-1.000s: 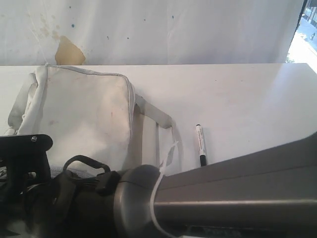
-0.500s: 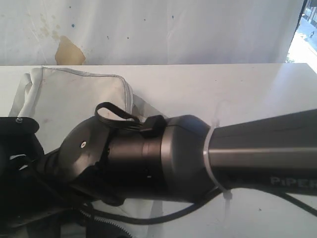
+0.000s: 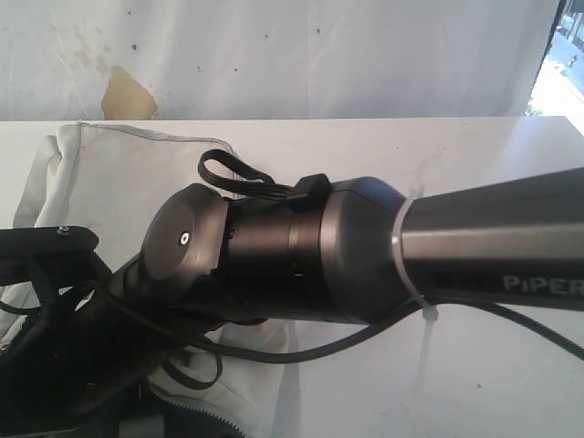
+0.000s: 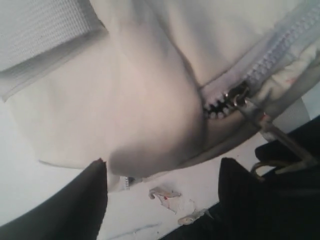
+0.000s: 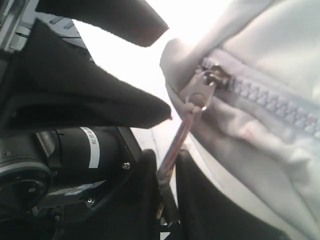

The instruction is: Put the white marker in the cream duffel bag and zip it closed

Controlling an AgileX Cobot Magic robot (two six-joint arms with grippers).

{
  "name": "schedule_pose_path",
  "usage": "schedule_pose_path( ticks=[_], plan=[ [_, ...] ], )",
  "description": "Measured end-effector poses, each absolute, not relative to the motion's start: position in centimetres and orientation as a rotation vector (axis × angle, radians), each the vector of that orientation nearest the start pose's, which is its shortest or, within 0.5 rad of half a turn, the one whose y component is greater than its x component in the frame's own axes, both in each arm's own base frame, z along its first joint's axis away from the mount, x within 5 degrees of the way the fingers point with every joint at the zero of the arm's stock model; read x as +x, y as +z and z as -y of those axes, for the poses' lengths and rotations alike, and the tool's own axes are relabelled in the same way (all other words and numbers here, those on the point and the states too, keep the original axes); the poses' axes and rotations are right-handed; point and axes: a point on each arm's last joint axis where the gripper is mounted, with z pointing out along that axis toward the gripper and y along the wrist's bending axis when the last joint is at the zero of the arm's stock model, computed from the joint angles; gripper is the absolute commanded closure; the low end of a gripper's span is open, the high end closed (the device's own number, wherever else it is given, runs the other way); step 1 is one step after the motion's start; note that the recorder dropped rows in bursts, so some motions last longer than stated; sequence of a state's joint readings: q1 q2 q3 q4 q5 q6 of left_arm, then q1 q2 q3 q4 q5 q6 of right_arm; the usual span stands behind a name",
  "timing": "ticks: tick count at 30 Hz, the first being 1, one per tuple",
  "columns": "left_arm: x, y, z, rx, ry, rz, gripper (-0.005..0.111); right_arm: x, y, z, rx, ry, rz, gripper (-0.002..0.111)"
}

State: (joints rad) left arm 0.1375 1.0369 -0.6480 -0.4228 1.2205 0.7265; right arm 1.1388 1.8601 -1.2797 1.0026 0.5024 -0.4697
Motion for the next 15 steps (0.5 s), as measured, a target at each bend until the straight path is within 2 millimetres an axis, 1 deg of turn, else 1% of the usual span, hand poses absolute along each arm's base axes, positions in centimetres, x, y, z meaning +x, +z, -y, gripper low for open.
schedule_pose_path(
  ticks=[1,3,4,6,8,12,15],
  plan=[
    [14.5,24.8,1.5,0.665,-0.503,-2.808,0.038,13.7,22.5,-38.6,-1.086,1.181,-2.415,0.108],
    [14.6,24.9,1.7,0.762,-0.507,-2.758,0.041,13.6,22.4,-38.5,-1.096,1.18,-2.419,0.108],
    [14.6,24.9,1.7,0.774,-0.507,-2.745,0.043,13.6,22.4,-38.5,-1.097,1.179,-2.419,0.108],
    [14.8,24.9,1.8,0.821,-0.497,-2.707,0.043,13.6,22.4,-38.5,-1.112,1.164,-2.413,0.108],
    [14.8,24.8,1.7,0.825,-0.487,-2.697,0.044,13.6,22.4,-38.5,-1.112,1.164,-2.414,0.108],
    [14.7,23.6,1.8,0.829,-0.48,-2.678,0.044,13.6,22.4,-38.4,-1.114,1.158,-2.416,0.108],
    [14.5,22.8,1.9,0.871,-0.482,-2.655,0.044,13.6,22.4,-38.4,-1.12,1.151,-2.415,0.108]
  ],
)
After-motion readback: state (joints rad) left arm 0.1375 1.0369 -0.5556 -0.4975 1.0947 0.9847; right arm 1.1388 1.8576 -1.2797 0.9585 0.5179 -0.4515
